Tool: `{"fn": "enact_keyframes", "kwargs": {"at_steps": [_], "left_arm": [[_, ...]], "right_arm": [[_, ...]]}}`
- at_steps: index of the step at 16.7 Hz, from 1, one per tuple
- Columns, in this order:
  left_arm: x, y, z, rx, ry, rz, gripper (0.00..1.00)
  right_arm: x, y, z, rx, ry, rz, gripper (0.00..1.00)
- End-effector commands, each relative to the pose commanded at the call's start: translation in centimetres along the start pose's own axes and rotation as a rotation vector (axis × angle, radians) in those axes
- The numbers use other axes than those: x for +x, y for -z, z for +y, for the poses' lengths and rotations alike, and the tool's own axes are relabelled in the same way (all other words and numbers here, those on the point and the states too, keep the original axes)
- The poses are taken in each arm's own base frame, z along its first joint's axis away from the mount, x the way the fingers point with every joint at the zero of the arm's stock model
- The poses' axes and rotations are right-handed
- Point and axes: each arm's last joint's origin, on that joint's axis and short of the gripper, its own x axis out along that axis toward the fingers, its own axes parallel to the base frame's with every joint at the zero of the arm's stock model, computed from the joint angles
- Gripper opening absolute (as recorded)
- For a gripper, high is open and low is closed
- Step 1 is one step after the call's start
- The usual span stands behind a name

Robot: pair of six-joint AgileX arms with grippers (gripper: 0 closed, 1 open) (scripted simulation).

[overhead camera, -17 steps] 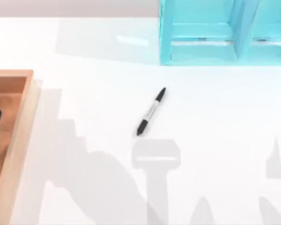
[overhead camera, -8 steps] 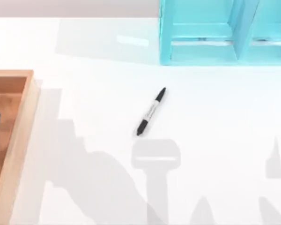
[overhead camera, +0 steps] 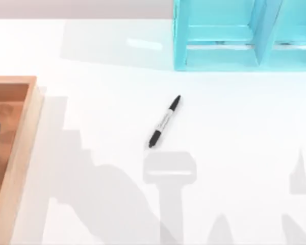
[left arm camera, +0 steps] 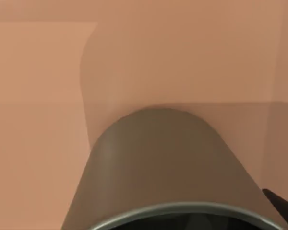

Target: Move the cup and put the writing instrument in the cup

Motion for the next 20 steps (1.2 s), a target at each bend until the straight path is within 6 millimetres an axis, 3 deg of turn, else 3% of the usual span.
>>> {"fn": "enact_keyframes", "kwargs": {"at_steps": [5, 10, 14, 18, 20], "left_arm": [[-0.4, -0.2, 0.0, -0.010, -0.004, -0.012, 0.00], [-4.8, -2.7, -0.7, -0.114, -0.026, -0.115, 0.00], [-9.0, -3.4, -5.6, -0.123, -0.009, -0.079, 0.00], [-12.9, -1.7, -12.0, -0.049, 0.000, -0.015, 0.00], [-14.4, -0.6, -14.2, -0.013, 0.000, -0.003, 0.00]], "right_arm": [[0.0, 0.0, 0.0, 0.000, 0.000, 0.000, 1.00], [0.0, 0.0, 0.0, 0.000, 0.000, 0.000, 1.00], [0.0, 0.0, 0.0, 0.000, 0.000, 0.000, 1.00], [0.0, 0.0, 0.0, 0.000, 0.000, 0.000, 1.00], [0.0, 0.0, 0.0, 0.000, 0.000, 0.000, 1.00]]}}
